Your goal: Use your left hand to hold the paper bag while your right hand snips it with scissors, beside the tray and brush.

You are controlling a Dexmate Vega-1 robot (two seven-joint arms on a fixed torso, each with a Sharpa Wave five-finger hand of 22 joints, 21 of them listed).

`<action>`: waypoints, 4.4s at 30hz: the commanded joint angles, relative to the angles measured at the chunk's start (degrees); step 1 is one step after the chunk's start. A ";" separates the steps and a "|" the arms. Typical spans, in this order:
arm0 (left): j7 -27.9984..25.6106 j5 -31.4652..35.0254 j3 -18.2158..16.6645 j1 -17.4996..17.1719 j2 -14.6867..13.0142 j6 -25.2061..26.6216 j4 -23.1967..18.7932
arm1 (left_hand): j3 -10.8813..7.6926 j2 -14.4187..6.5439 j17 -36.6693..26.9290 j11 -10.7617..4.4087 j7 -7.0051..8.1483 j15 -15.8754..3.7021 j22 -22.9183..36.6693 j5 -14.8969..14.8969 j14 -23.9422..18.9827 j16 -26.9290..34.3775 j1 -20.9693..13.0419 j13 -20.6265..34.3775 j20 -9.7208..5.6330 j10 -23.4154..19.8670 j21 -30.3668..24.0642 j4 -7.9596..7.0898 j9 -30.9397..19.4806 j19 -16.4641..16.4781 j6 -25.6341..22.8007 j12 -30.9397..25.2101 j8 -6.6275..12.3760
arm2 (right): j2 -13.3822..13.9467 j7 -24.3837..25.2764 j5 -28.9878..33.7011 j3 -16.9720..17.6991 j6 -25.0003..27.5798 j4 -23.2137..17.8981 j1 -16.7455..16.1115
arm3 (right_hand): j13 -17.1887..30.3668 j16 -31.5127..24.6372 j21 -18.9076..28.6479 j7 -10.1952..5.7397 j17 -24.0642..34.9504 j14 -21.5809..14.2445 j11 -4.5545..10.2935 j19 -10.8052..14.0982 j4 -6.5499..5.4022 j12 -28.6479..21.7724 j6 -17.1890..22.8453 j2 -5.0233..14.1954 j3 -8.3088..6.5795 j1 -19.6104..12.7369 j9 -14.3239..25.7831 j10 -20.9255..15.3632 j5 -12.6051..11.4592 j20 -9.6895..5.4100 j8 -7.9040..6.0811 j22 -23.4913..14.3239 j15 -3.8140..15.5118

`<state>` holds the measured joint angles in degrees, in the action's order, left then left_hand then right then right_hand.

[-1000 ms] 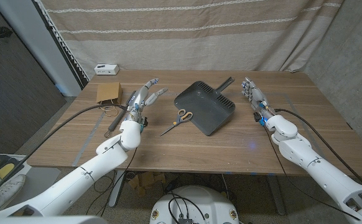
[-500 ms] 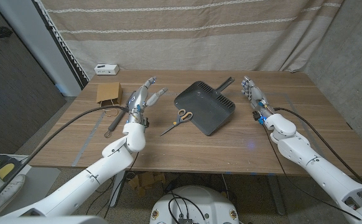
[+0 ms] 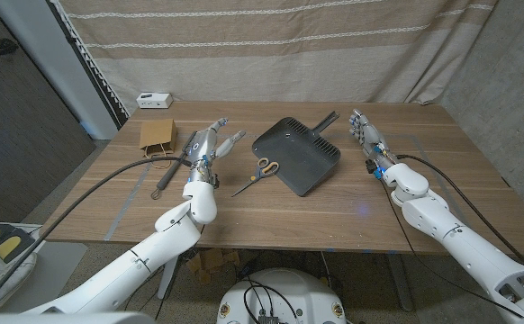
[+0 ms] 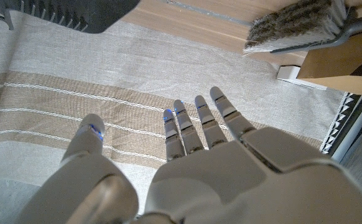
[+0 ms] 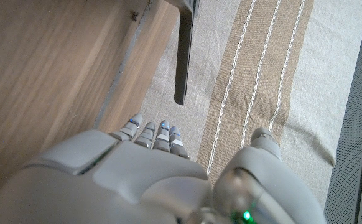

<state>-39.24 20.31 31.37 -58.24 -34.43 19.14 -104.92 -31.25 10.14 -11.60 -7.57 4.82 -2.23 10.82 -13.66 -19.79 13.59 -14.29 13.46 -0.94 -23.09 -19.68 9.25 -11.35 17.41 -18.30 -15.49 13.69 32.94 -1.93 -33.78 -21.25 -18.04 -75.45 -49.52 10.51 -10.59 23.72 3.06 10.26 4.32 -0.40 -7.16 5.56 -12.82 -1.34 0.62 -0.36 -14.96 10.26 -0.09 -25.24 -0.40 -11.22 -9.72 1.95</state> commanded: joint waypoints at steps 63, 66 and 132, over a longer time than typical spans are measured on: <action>2.25 4.38 7.69 1.18 1.98 17.04 -2.36 | 0.51 -0.16 -0.83 -1.28 0.21 -7.37 1.08 1.56 -7.18 1.92 -5.28 3.49 -0.93 -3.82 -2.32 0.34 -2.49 5.96 -7.43 -1.78 3.21 | 0.50 0.53 0.24 0.60 -1.09 -1.28 -1.41 | 0.23 -0.08 -1.73 -0.96 0.12 0.59 0.71 0.56 0.71 0.25 -1.05 0.50 0.72 -2.27 0.28 0.37 -1.18 0.23 0.26 -0.37 0.66; 2.48 4.20 7.86 1.16 1.75 16.91 -2.34 | 0.59 -0.23 -0.82 -1.22 0.23 -7.31 1.09 1.56 -7.14 1.85 -5.27 3.55 -0.39 -3.81 -2.06 0.26 -2.61 5.34 -7.11 -1.76 3.13 | 0.24 0.57 0.08 0.55 -1.02 -1.18 -1.34 | 0.23 -0.08 -1.81 -0.99 0.12 0.59 0.71 0.56 0.72 0.26 -1.07 0.52 0.74 -2.32 0.28 0.39 -1.20 0.24 0.26 -0.37 0.60; 6.84 7.54 14.09 2.58 -0.84 15.61 -0.95 | 0.34 -2.41 -1.46 -0.08 1.76 -4.78 1.37 1.41 -1.20 -0.56 -7.94 4.61 1.22 0.20 -0.64 0.45 -3.76 1.91 -5.59 0.12 2.96 | 0.37 1.25 1.09 -0.36 1.03 -2.22 -0.24 | 0.31 -0.12 -3.33 -0.66 0.15 0.66 0.82 1.16 0.63 0.02 -1.28 1.01 1.45 -2.71 0.28 -0.52 -1.45 0.23 0.21 -0.44 0.75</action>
<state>-33.58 25.93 43.89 -55.94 -34.48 36.45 -106.40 -30.25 7.59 -12.93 -7.57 6.36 -2.55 12.14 -11.95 -21.50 13.09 -21.24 17.97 0.67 -22.85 -20.33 9.64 -14.78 19.38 -23.95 -15.65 16.55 33.18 -0.52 -32.66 -21.43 -17.60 -77.51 -50.05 10.51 -10.63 20.54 2.14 10.26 4.31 0.40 -6.33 6.07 -12.82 -2.26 1.45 0.94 -17.30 10.26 -0.71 -26.28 -0.41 -11.00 -10.00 1.94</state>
